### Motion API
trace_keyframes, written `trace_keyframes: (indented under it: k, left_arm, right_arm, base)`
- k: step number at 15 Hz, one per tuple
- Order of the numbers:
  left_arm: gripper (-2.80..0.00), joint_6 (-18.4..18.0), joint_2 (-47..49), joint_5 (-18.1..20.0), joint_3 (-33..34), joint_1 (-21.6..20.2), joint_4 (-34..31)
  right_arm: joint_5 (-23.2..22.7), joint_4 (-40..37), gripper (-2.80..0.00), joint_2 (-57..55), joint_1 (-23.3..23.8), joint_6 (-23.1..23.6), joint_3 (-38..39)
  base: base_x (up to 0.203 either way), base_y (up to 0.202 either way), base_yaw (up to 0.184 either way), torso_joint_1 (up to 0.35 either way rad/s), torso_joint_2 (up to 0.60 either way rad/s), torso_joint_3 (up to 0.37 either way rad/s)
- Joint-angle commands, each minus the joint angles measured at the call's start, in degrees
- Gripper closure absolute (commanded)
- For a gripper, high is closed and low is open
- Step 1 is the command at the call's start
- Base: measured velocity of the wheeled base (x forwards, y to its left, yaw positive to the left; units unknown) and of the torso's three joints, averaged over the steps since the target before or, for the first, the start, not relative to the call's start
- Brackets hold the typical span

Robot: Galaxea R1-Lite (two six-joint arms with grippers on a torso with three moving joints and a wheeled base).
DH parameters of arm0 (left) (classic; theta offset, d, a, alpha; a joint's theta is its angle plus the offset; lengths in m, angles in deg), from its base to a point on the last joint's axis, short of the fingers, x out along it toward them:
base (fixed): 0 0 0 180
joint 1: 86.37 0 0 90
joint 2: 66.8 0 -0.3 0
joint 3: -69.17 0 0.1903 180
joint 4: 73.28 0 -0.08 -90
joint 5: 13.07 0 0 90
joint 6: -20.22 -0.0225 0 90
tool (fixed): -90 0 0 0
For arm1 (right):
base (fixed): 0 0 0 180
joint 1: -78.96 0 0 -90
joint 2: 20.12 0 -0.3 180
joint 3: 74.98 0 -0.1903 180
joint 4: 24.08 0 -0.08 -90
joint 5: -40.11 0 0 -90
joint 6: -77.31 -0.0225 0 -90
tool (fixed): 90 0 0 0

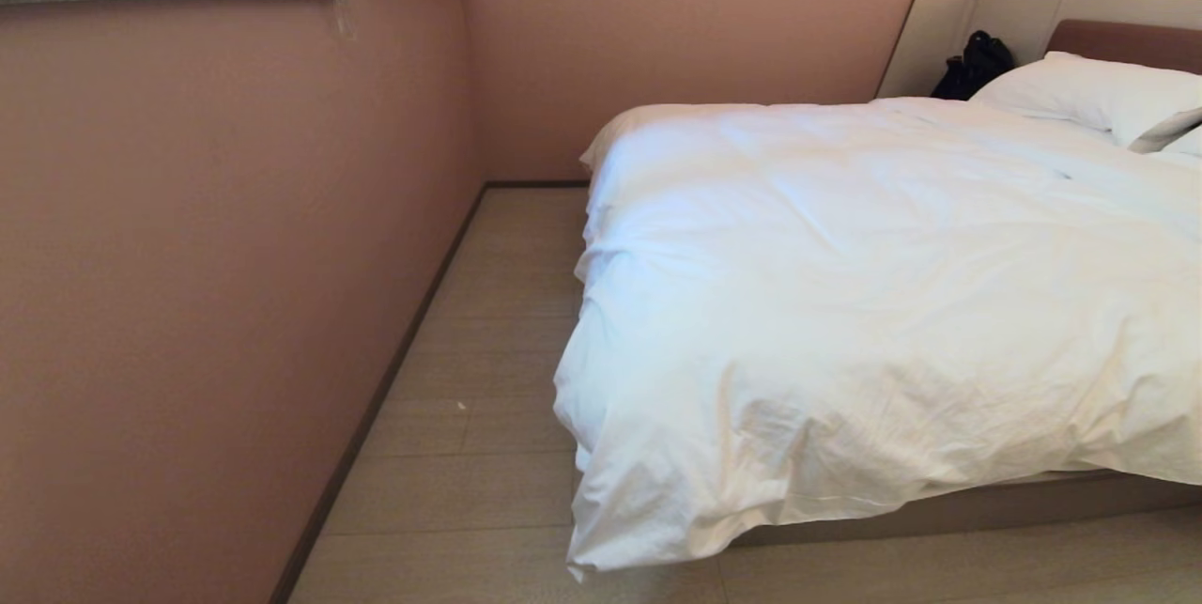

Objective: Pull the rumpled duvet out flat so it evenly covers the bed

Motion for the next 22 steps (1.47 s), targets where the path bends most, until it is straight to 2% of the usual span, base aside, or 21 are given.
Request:
trace_keyframes:
  k: [1, 22]
  left_arm:
    - [0.0, 0.2, -0.02, -0.06, 0.0, 0.01, -0.01]
    - [0.0, 1.17, -0.02, -0.15, 0.09, 0.01, -0.01]
  right_arm:
    - [-0.05, 0.0, 0.0, -0.07, -0.02, 0.11, 0.0]
    - [0.03, 0.0, 0.0, -0.07, -0.02, -0.07, 0.0]
  base:
    - [0.0, 0.0, 0.0, 0.0, 0.0, 0.0]
    - [0.0, 0.0, 0.0, 0.0, 0.0, 0.0]
